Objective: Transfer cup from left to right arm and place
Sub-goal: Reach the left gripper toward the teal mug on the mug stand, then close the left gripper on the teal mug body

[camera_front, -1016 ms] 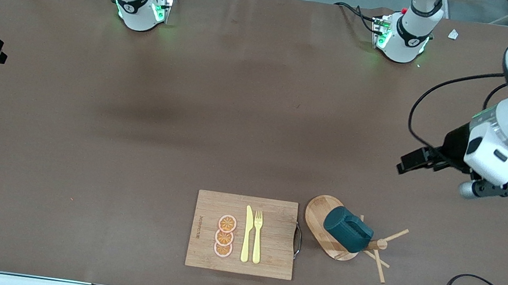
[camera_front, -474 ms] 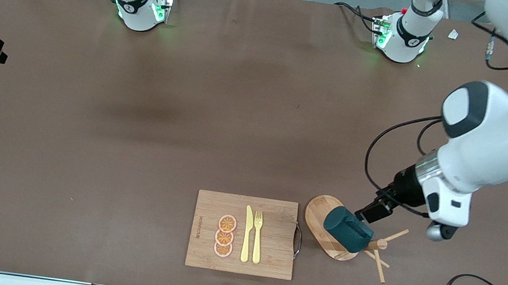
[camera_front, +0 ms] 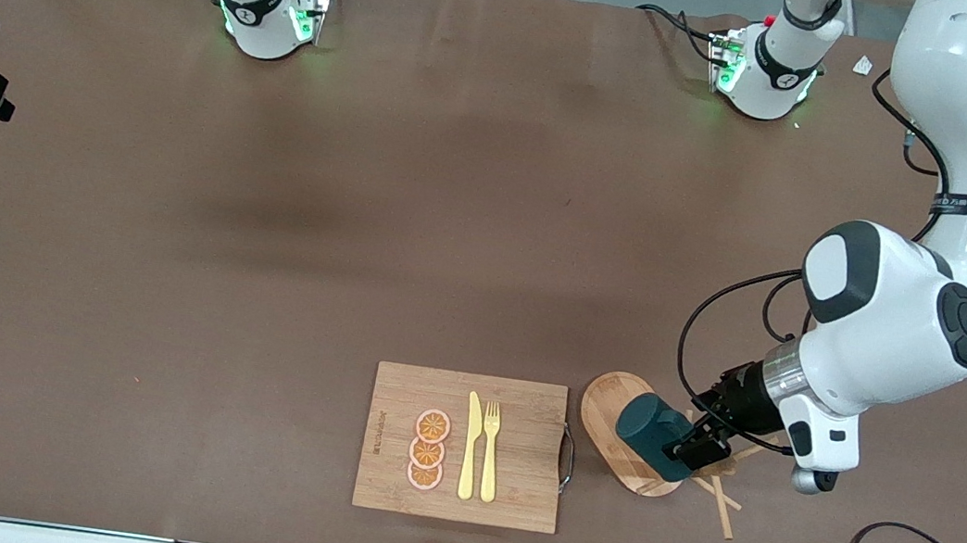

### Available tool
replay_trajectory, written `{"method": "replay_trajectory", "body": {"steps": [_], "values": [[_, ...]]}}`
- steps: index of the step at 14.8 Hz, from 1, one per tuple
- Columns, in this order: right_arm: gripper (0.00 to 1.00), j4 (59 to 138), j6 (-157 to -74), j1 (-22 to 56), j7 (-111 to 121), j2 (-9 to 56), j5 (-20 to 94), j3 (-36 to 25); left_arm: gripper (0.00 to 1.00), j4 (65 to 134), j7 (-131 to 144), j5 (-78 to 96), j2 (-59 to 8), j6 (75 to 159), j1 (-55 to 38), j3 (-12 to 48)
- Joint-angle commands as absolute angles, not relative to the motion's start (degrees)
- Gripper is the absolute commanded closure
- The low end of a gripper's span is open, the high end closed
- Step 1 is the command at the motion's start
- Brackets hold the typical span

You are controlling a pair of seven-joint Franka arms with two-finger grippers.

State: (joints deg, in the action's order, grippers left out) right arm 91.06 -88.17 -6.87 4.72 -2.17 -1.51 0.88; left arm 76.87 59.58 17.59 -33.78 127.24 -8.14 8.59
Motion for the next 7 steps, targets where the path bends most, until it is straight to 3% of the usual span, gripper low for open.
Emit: {"method": "replay_trajectory", "body": {"steps": [1,7], "values": [[0.00,90.4,-87.6,-7.5,5.3,-2.0,-0.9,1.2,0.00,74.9,60.4,19.2,-36.4,128.8,-8.4,8.7],[0.00,90.4,-87.6,-7.5,5.3,-2.0,-0.9,1.3,0.00,74.9,60.3,23.3,-38.6,130.4,-8.5,8.8]]}}
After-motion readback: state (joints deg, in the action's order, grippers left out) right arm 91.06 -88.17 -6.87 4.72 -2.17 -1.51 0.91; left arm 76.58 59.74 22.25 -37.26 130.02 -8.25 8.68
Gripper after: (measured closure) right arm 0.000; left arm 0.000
